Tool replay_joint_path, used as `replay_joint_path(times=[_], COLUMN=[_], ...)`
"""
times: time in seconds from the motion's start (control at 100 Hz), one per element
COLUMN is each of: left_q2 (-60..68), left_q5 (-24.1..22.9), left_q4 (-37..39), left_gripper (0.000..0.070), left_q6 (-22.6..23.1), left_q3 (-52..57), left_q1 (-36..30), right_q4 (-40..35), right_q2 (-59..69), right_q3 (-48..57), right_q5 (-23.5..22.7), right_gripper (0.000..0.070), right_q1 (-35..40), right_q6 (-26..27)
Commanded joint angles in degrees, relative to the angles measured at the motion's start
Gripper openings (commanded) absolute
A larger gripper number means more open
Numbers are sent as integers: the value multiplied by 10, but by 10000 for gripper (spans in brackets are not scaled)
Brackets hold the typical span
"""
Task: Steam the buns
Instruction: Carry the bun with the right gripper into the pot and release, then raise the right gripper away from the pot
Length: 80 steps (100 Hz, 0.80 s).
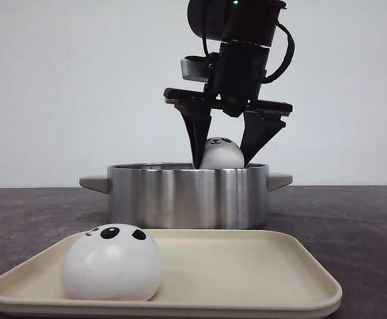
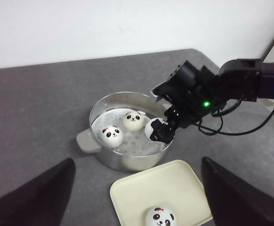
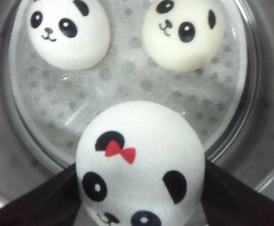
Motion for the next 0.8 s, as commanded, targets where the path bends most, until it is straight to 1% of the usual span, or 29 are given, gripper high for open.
replay_joint_path(times=[0.0, 0.05, 0.23, 0.57, 0.59, 0.62, 0.66, 0.72, 0.74, 0.79], left_q2=[3, 3, 3, 3, 3, 3, 3, 3, 3, 3], left_q5=[-2, -2, -2, -2, -2, -2, -1, 1, 1, 1], left_q4=[0, -3, -15, -51, -51, -51, -51, -52, -53, -54], left_gripper=[516, 516, 516, 515, 515, 515, 515, 516, 516, 516], left_q6=[1, 1, 1, -2, -7, -14, -23, -34, -37, -45], left_q3=[11, 11, 11, 7, 4, 1, -5, -17, -21, -33], left_q1=[-5, -5, -5, -5, -5, -5, -5, -5, -5, -5], right_q4=[0, -1, -1, -6, -8, -12, -19, -28, -30, -31], right_q2=[11, 11, 11, 11, 11, 10, 7, 2, -2, -13], right_q3=[8, 8, 8, 8, 8, 8, 8, 8, 8, 8], right_q5=[-1, 0, 0, 2, 2, 2, 2, -1, -1, -2], right_gripper=[520, 536, 553, 546, 530, 470, 328, 73, 0, 11], right_q1=[4, 4, 3, 0, 0, 0, 1, 2, 3, 6], right_q6=[-15, -19, -29, -36, -36, -35, -35, -36, -36, -36])
